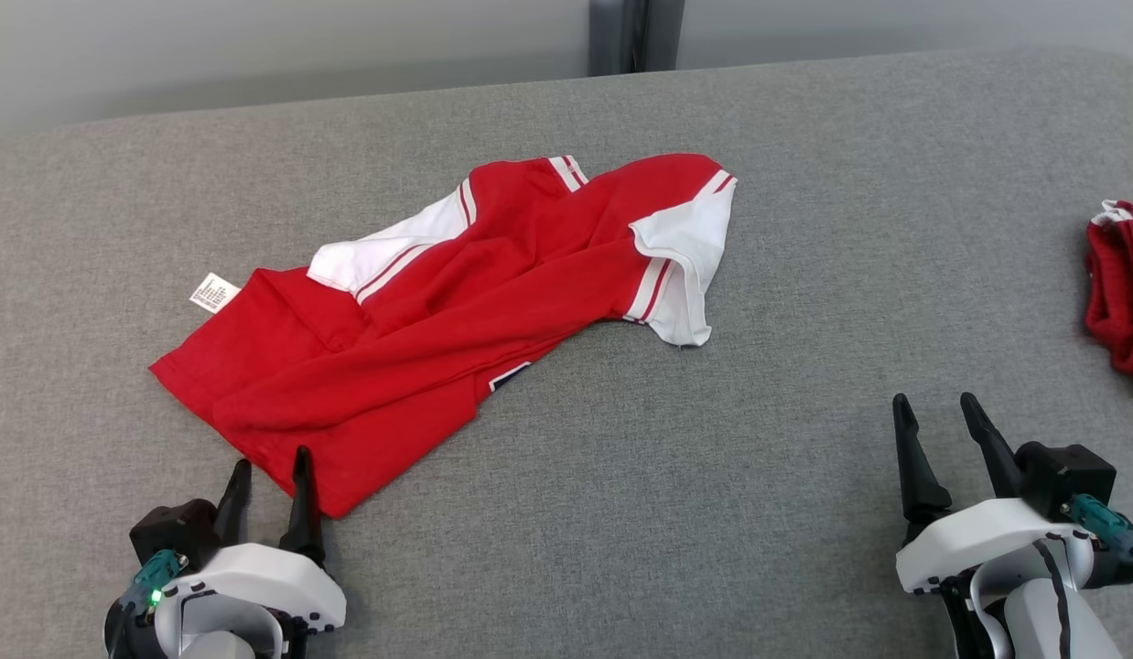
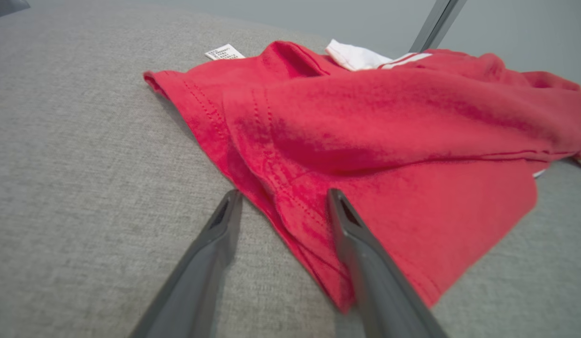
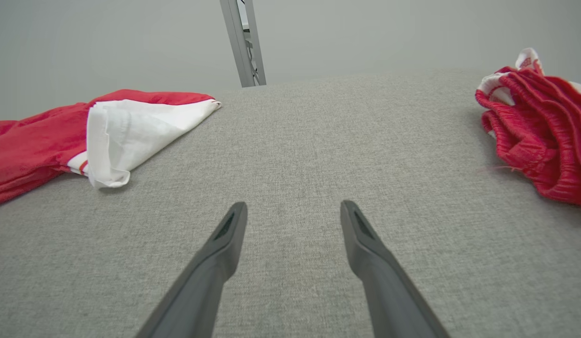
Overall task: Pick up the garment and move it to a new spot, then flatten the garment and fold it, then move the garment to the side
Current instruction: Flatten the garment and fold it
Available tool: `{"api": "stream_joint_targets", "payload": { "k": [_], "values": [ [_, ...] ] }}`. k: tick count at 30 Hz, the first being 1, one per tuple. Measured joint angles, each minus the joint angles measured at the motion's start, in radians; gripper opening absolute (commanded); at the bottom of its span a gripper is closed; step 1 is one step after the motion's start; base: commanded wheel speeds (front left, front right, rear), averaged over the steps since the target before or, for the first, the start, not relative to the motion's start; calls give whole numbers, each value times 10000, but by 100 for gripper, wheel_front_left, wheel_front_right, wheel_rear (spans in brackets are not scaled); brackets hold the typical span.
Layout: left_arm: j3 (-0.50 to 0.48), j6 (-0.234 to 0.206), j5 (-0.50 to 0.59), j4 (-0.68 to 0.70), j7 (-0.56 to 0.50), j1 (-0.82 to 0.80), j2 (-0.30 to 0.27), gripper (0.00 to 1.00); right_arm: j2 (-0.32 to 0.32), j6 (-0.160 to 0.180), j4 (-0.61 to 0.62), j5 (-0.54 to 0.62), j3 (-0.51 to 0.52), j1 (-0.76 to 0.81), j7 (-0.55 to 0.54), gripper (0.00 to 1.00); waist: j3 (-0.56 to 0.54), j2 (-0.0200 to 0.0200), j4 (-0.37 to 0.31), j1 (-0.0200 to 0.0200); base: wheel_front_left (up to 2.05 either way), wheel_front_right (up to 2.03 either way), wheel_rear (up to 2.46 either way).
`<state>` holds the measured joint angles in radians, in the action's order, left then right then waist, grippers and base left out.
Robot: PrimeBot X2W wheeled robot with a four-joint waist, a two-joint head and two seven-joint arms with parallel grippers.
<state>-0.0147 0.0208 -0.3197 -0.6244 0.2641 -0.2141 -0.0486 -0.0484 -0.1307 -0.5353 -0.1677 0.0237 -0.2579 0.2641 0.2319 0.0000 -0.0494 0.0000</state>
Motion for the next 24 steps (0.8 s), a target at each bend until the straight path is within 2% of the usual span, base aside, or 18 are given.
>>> {"api": "stream_joint_targets", "payload": {
  "k": [2,5,6,8,9,17,24],
  "values": [
    [19,0,-12,-27,0,-42,0,86,2,0,10,10,6,-12,2,100,29,0,-27,0,0,0,0],
    [-4,0,-25,-15,0,-176,2,66,0,0,25,15,27,-47,0,100,62,0,-63,0,0,0,0],
    [-15,-2,-25,0,0,-193,2,47,2,0,25,17,31,-47,0,100,70,0,-74,0,0,0,0],
    [-42,-6,-23,27,0,-194,2,29,0,0,25,17,35,-48,0,100,85,0,-93,0,0,0,0],
    [-54,-13,2,67,0,-194,-2,1,2,0,25,17,35,-49,2,100,93,0,-98,0,0,0,0],
    [-102,174,410,1296,0,-24,-2,0,2,0,-69,13,119,-22,0,100,-193,0,59,0,0,0,0],
    [25,648,721,2863,0,726,0,0,6,0,-267,-136,2,256,0,100,-941,0,400,0,0,0,0]
  ]
}}
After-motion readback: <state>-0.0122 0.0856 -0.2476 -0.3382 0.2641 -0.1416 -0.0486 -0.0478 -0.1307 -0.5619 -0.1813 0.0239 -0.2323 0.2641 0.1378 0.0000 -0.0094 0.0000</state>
